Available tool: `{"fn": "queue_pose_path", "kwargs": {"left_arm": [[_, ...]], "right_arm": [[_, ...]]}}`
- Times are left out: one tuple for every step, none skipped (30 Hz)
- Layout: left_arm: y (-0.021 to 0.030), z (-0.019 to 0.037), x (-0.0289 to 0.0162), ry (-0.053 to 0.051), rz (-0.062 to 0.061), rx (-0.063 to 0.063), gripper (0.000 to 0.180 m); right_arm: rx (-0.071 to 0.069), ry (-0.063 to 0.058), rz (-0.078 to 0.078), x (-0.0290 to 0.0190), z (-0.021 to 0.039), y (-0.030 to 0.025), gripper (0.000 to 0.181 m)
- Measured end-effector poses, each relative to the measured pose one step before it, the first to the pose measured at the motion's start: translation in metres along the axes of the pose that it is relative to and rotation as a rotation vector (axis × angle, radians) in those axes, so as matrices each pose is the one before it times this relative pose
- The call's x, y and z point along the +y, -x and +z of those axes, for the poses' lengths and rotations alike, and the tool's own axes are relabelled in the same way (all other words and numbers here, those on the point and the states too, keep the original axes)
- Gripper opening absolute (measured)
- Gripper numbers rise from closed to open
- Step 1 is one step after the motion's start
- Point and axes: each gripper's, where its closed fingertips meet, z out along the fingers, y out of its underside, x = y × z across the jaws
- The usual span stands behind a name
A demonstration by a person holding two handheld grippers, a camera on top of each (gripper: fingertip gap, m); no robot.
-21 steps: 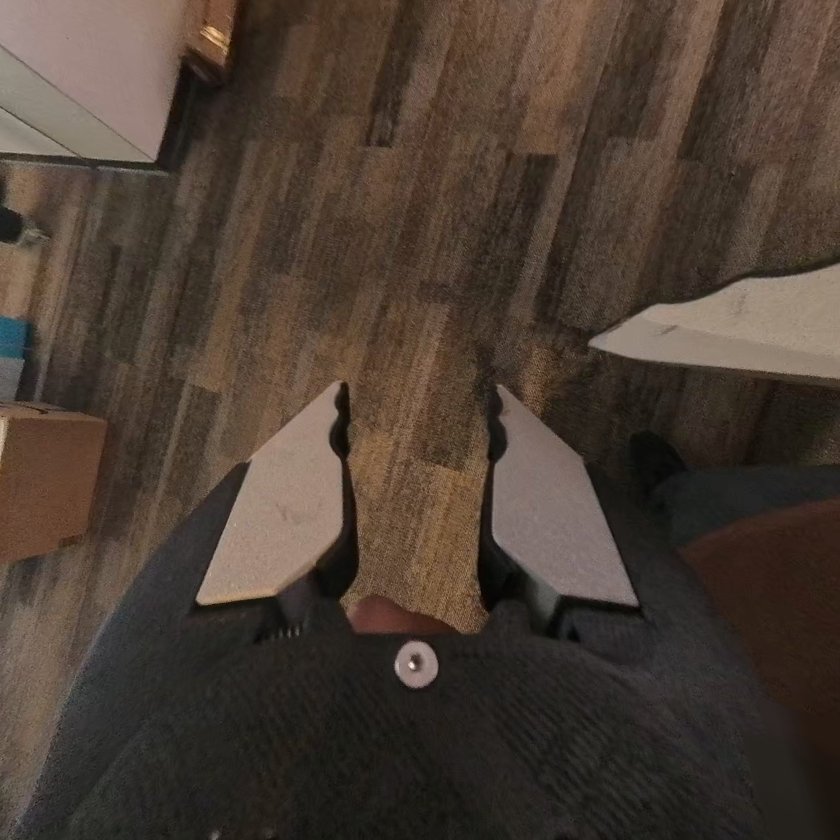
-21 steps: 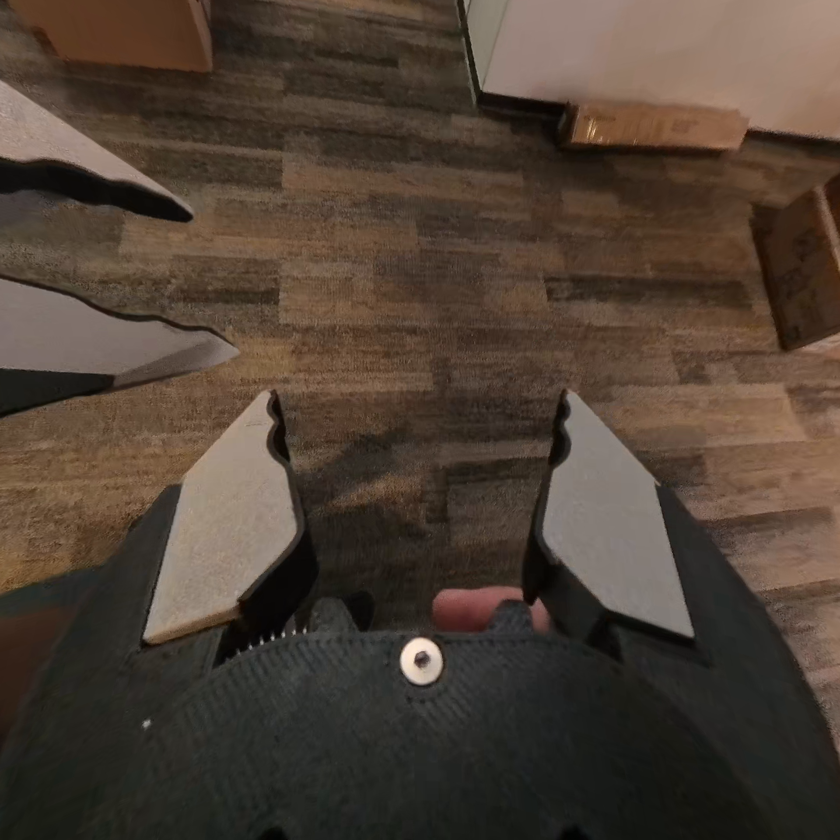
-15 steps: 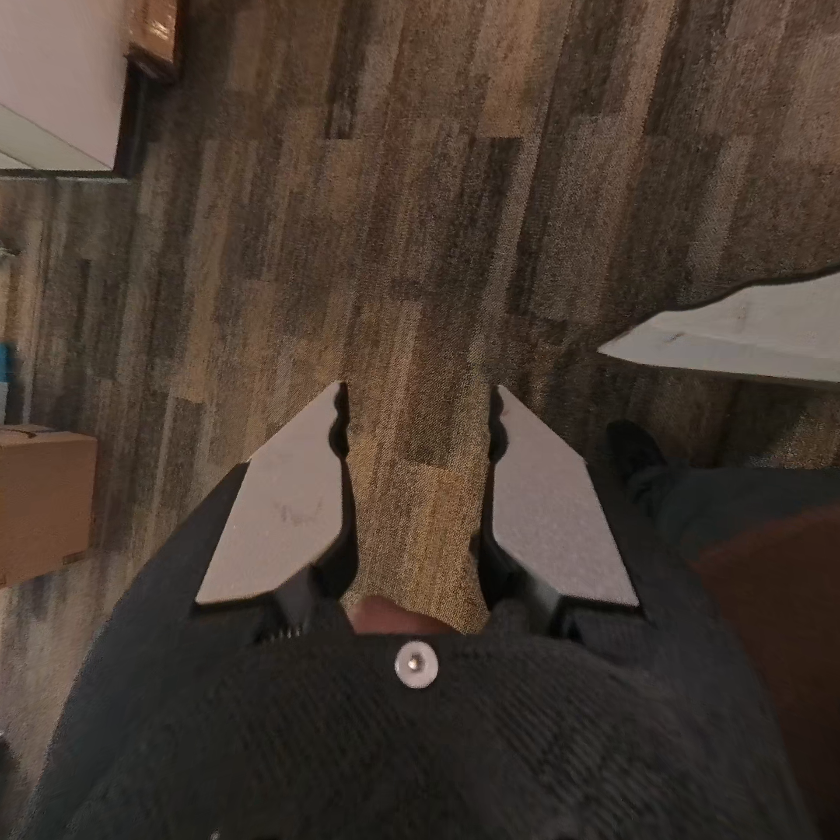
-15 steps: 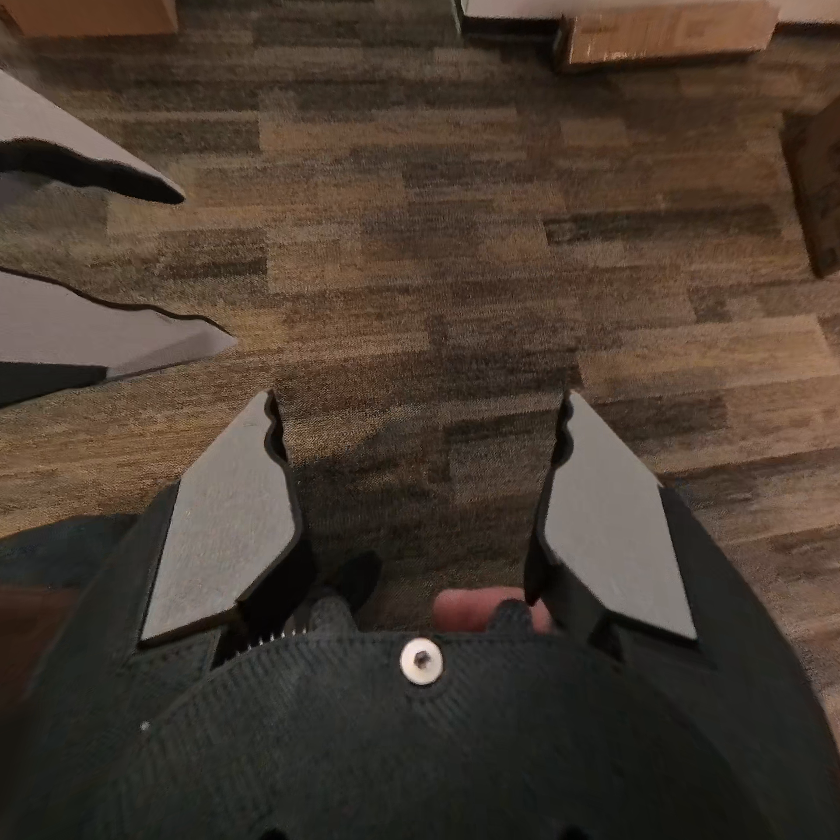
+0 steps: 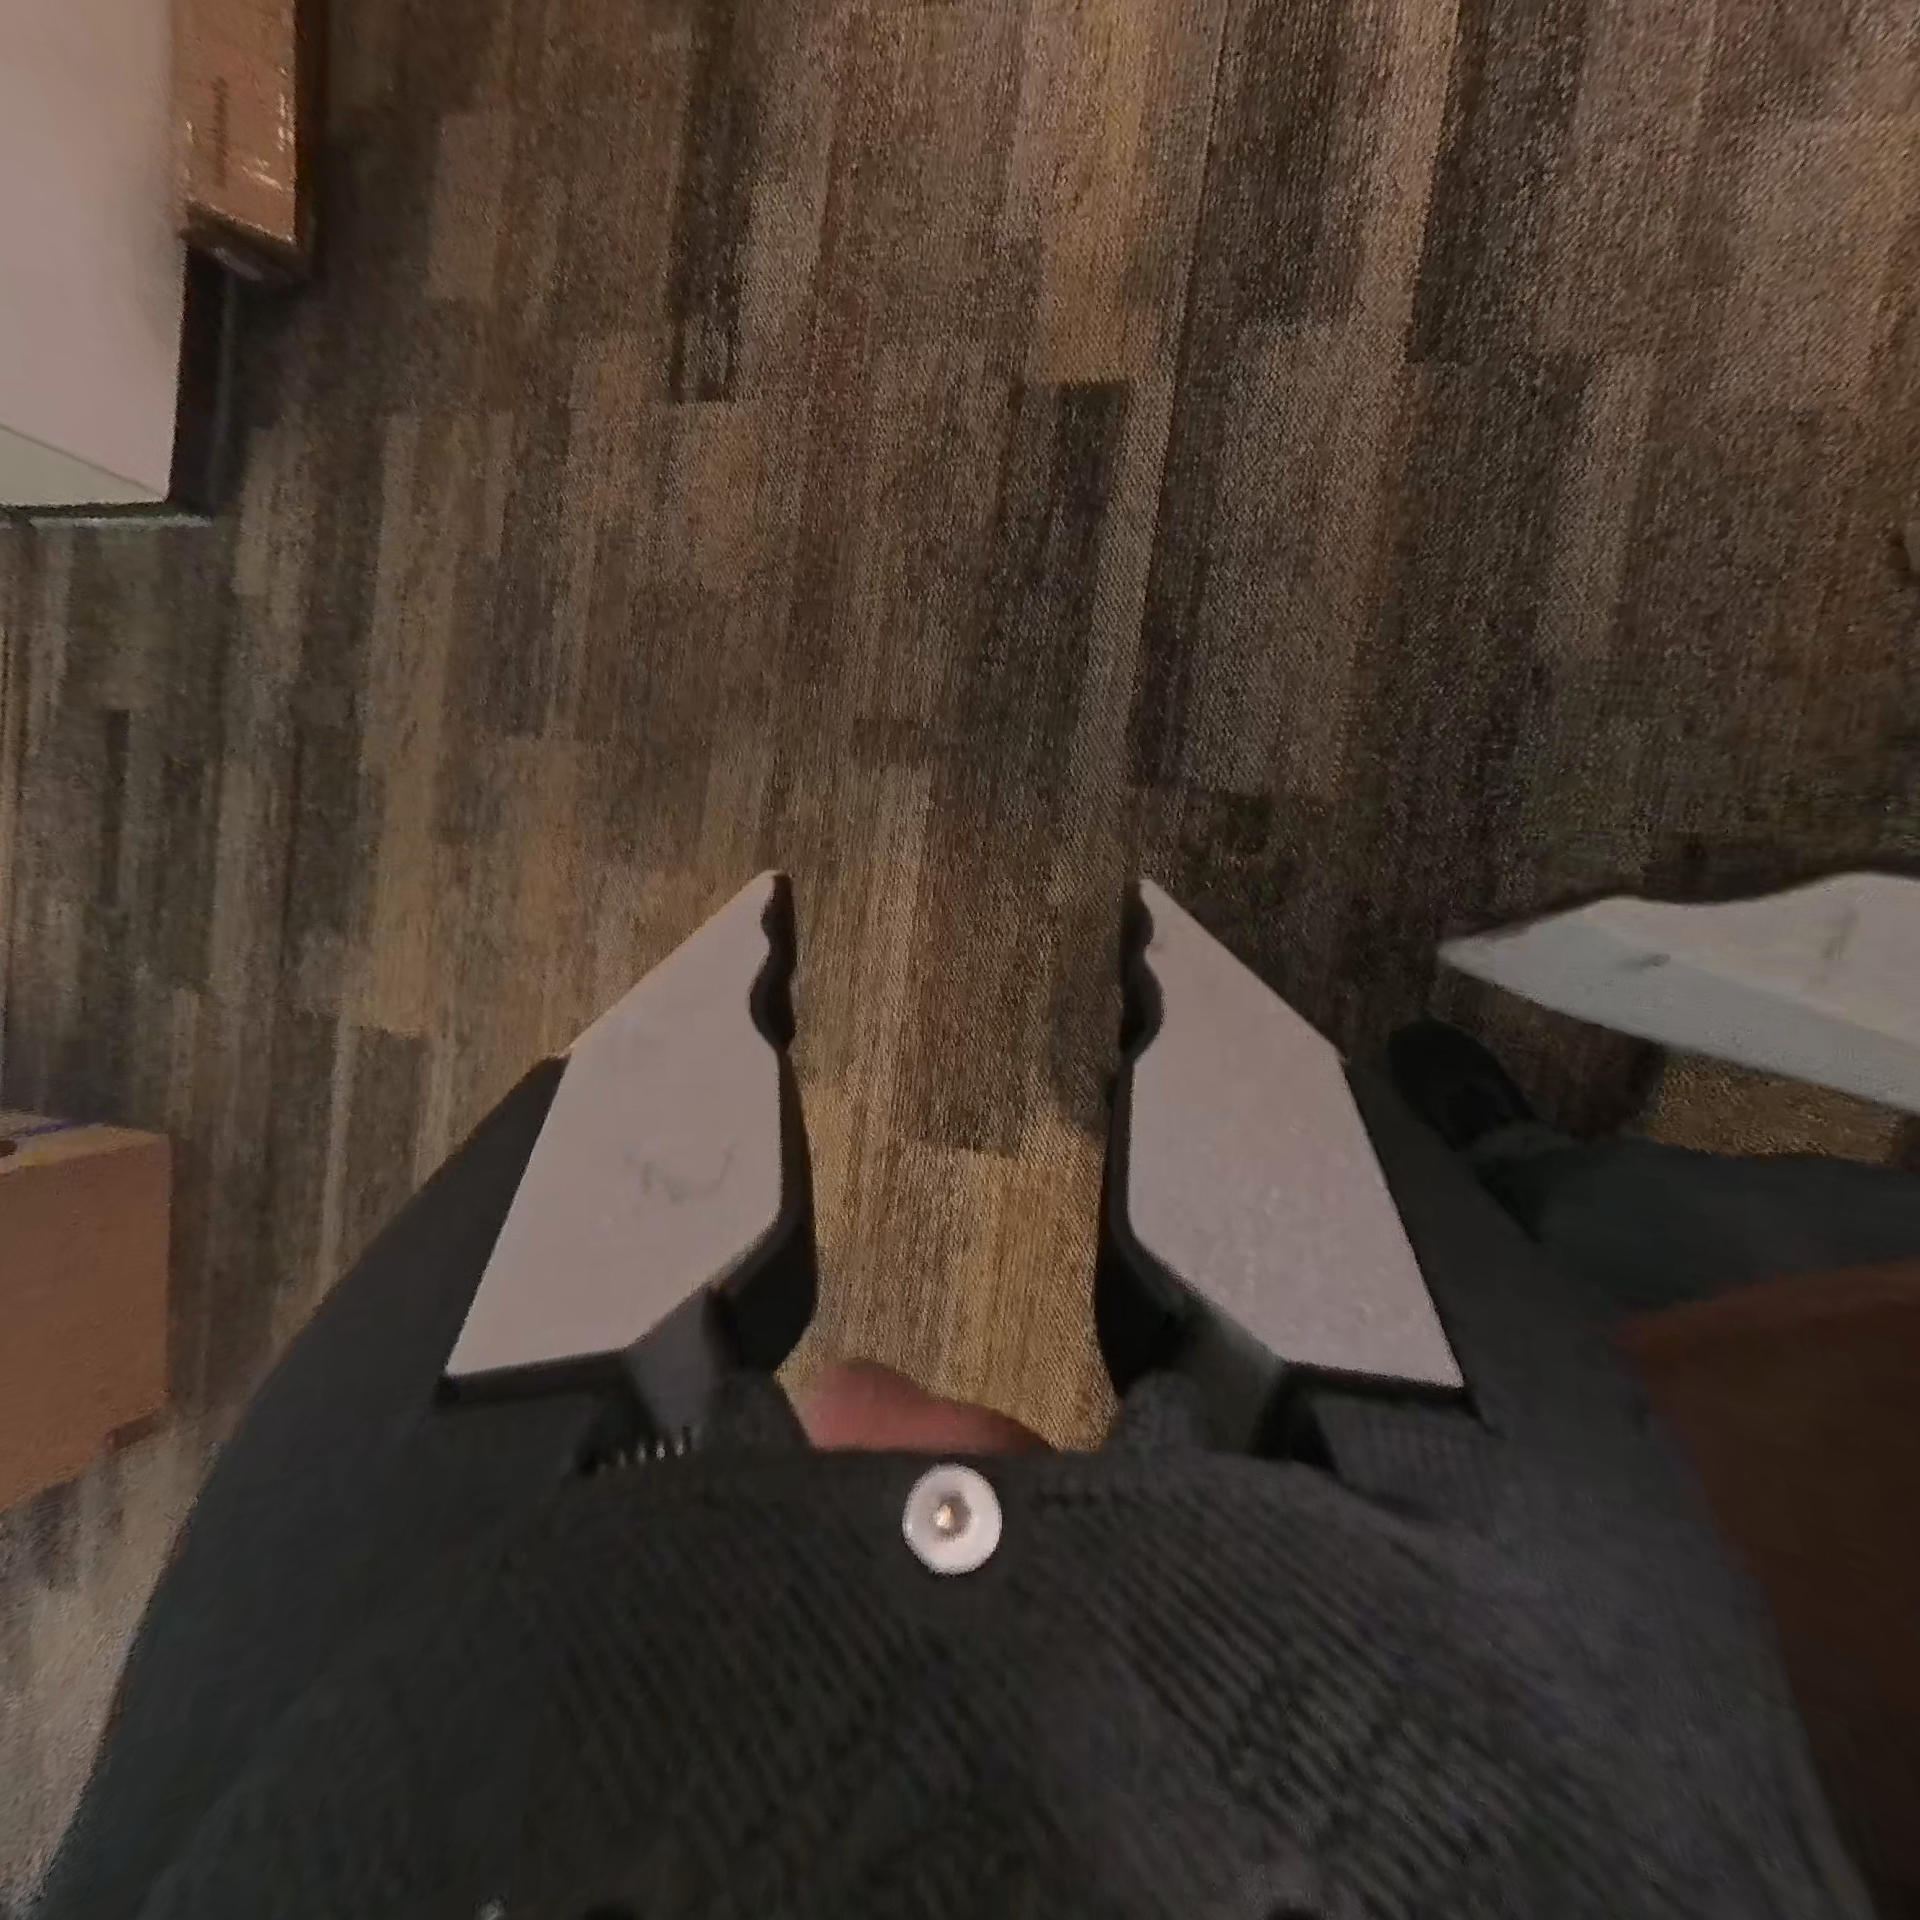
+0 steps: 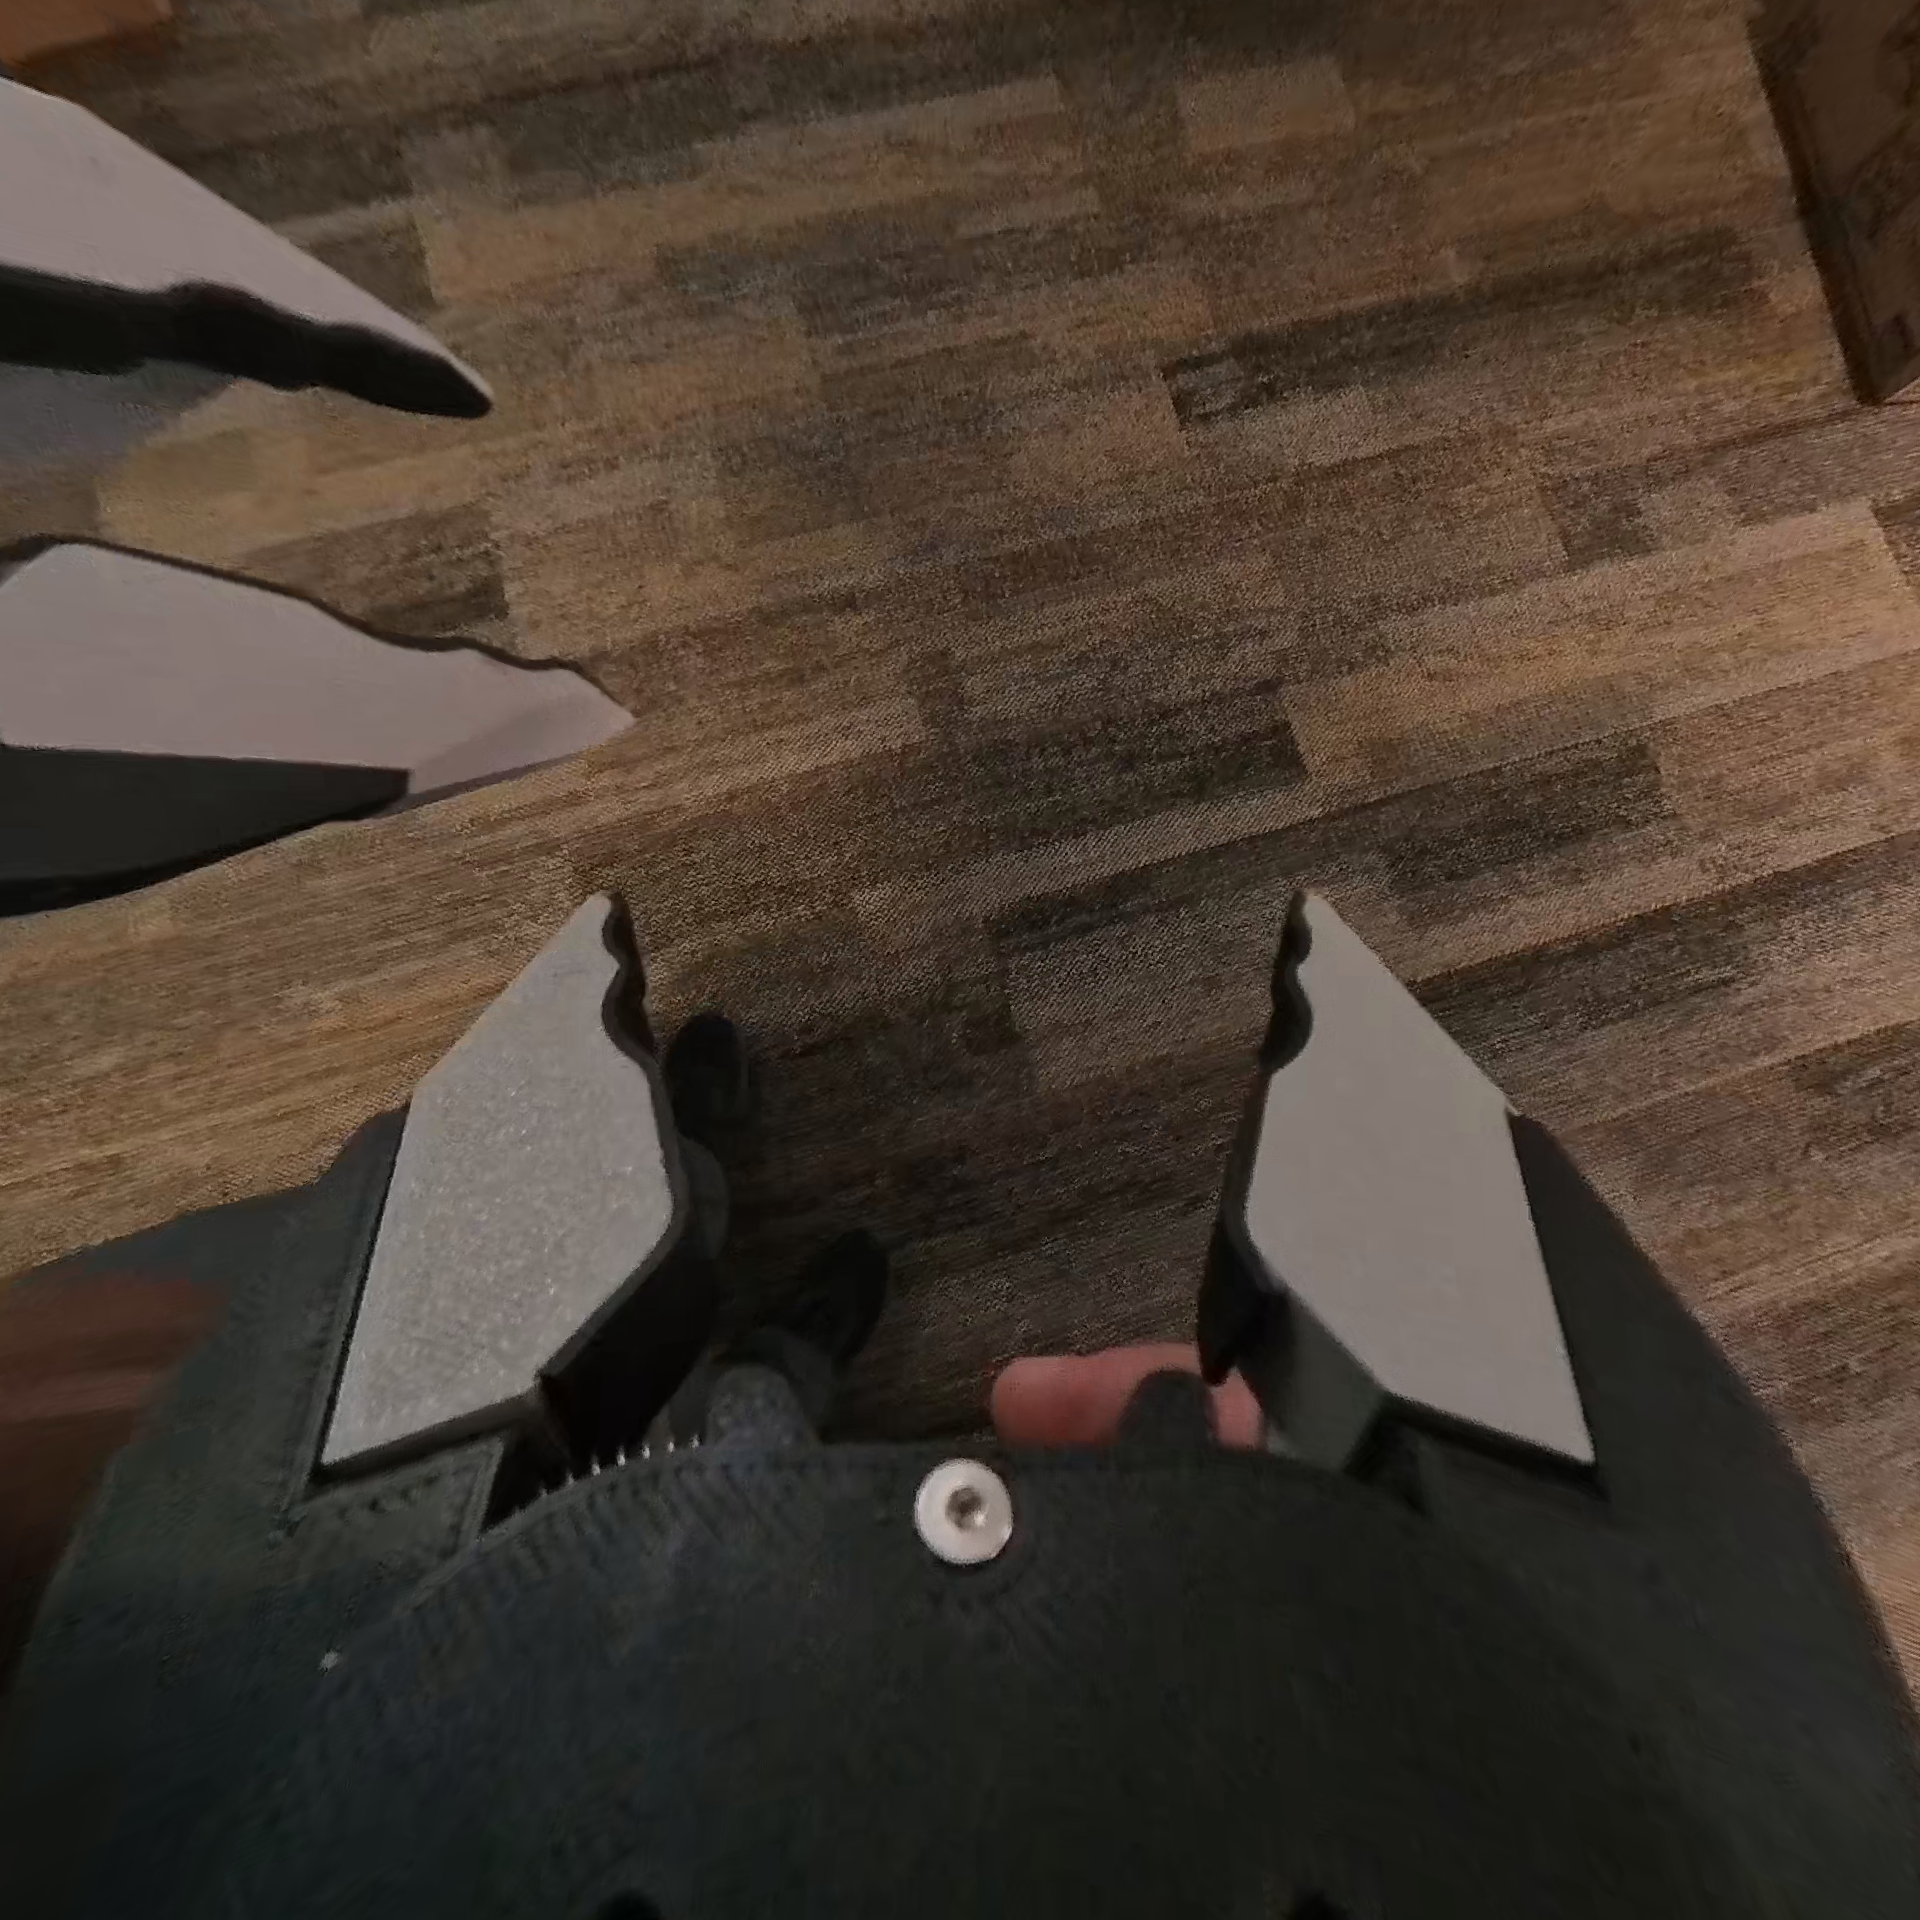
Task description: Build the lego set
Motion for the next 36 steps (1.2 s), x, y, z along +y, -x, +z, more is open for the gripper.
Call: {"fn": "queue_pose_path", "kwargs": {"left_arm": [[0.00871,0.00741,-0.00435,-0.0081,0.0051,0.0011,0.061],[0.00986,0.00682,-0.00454,-0.0120,0.0020,-0.0024,0.061],[0.01207,0.00815,-0.00703,-0.0190,-0.0045,-0.0002,0.061],[0.01141,0.00739,-0.00719,-0.0207,-0.0078,-0.0042,0.059],[0.01147,0.00800,-0.00718,-0.0147,-0.0079,-0.0049,0.057],[0.00960,0.00839,-0.00701,-0.0071,-0.0047,0.0037,0.057],[0.00894,0.00805,-0.00779,-0.0095,-0.0057,0.0009,0.058],[0.00805,0.00847,-0.00913,-0.0162,-0.0022,0.0001,0.057],[0.00644,0.00856,-0.00856,-0.0126,0.0045,0.0019,0.057],[0.00546,0.01028,-0.00726,-0.0022,0.0082,0.0056,0.057],[0.00492,0.01145,-0.00750,0.0012,0.0048,0.0054,0.059],[0.00496,0.01233,-0.00822,-0.0013,0.0031,0.0089,0.059],[0.00473,0.01387,-0.00926,-0.0026,0.0057,0.0093,0.059],[0.00511,0.01576,-0.01010,-0.0017,0.0105,0.0035,0.060],[0.00316,0.01744,-0.00921,0.0021,0.0174,0.0033,0.061],[0.00327,0.01716,-0.00947,0.0074,0.0220,0.0117,0.062],[0.00388,0.01793,-0.01022,0.0096,0.0211,0.0131,0.064],[0.00681,0.01869,-0.01142,0.0096,0.0178,0.0014,0.065],[0.00838,0.01923,-0.01268,0.0092,0.0182,-0.0032,0.066],[0.00927,0.01915,-0.01426,0.0075,0.0154,-0.0067,0.067],[0.00956,0.02280,-0.01687,0.0079,0.0135,-0.0063,0.067],[0.01083,0.01944,-0.01464,0.0195,0.0133,-0.0087,0.067],[0.01057,0.01821,-0.01417,0.0325,0.0160,-0.0057,0.068],[0.01143,0.01617,-0.01431,0.0378,0.0156,-0.0054,0.069],[0.01105,0.01295,-0.01663,0.0328,0.0139,-0.0035,0.070],[0.01202,0.01058,-0.01810,0.0167,0.0123,0.0010,0.070],[0.01323,0.00977,-0.01953,0.0026,0.0097,-0.0015,0.070],[0.01368,0.01060,-0.01841,0.0024,0.0047,0.0002,0.071],[0.01325,0.01020,-0.01428,0.0107,-0.0057,0.0090,0.072],[0.01047,0.01363,-0.01038,0.0194,-0.0171,0.0266,0.073],[0.01052,0.01318,-0.00663,0.0230,-0.0300,0.0357,0.073],[0.00820,0.01405,-0.00312,0.0198,-0.0292,0.0536,0.073],[0.00721,0.01519,0.00000,0.0205,-0.0211,0.0704,0.072],[0.01131,0.01687,0.00765,0.0404,-0.0250,0.0470,0.072],[0.01879,0.01867,0.01176,0.0623,-0.0379,0.0134,0.072],[0.01944,0.01964,0.01386,0.0651,-0.0408,0.0097,0.072]], "right_arm": [[0.0002,0.0042,-0.0007,-0.00632,0.00521,0.00028,0.119],[-0.0027,0.0009,0.0008,-0.00752,0.00473,0.00044,0.119],[0.0009,-0.0037,0.0014,-0.00830,0.00492,-0.00054,0.119],[0.0081,-0.0026,-0.0014,-0.00828,0.00620,-0.00166,0.118],[0.0154,0.0064,-0.0047,-0.00753,0.00723,-0.00294,0.118],[0.0169,0.0124,-0.0055,-0.00647,0.00713,-0.00396,0.119],[0.0182,0.0081,-0.0014,-0.00698,0.00702,-0.00574,0.120],[0.0172,0.0000,0.0069,-0.00764,0.00626,-0.00611,0.119],[0.0110,-0.0011,0.0135,-0.00715,0.00612,-0.00562,0.118],[0.0041,0.0052,0.0149,-0.00564,0.00676,-0.00547,0.117],[0.0012,0.0088,0.0122,-0.00465,0.00763,-0.00573,0.116],[0.0043,0.0068,0.0080,-0.00496,0.00837,-0.00712,0.116],[0.0064,0.0044,0.0046,-0.00529,0.00954,-0.00821,0.115],[0.0047,0.0021,0.0031,-0.00469,0.01170,-0.00859,0.116],[0.0048,0.0020,0.0045,-0.00449,0.01193,-0.00961,0.116],[-0.0009,-0.0013,0.0065,-0.00549,0.01257,-0.01066,0.116],[-0.0109,-0.0105,0.0092,-0.00781,0.01346,-0.01129,0.116],[-0.0140,-0.0156,0.0104,-0.00883,0.01563,-0.01439,0.116],[-0.0132,-0.0143,0.0082,-0.00960,0.01618,-0.01550,0.114],[-0.0102,-0.0099,0.0047,-0.00982,0.01686,-0.01702,0.114],[-0.0065,-0.0063,-0.0008,-0.01035,0.01769,-0.01913,0.115],[-0.0031,-0.0035,-0.0090,-0.01116,0.01784,-0.02089,0.116],[0.0024,0.0053,-0.0151,-0.01146,0.01679,-0.02282,0.116],[0.0062,0.0112,-0.0161,-0.01247,0.01476,-0.02448,0.118],[0.0059,0.0061,-0.0131,-0.01392,0.01281,-0.02538,0.118],[0.0047,-0.0023,-0.0067,-0.01510,0.00990,-0.02703,0.117],[-0.0007,-0.0083,0.0005,-0.01635,0.00807,-0.02580,0.117],[-0.0071,-0.0135,0.0031,-0.01704,0.00764,-0.02381,0.116],[-0.0120,-0.0141,-0.0005,-0.01642,0.00808,-0.02260,0.116],[-0.0178,-0.0094,-0.0067,-0.01487,0.00921,-0.02003,0.116],[-0.0181,-0.0011,-0.0099,-0.01324,0.01007,-0.01848,0.117],[-0.0132,0.0032,-0.0110,-0.01224,0.01033,-0.01743,0.117],[-0.0158,-0.0011,-0.0136,-0.01237,0.01017,-0.01499,0.116],[-0.0195,-0.0018,-0.0141,-0.01179,0.01094,-0.01275,0.115],[-0.0201,0.0023,-0.0084,-0.01084,0.01183,-0.01159,0.115],[-0.0246,0.0009,-0.0018,-0.00966,0.01296,-0.01005,0.114]]}}
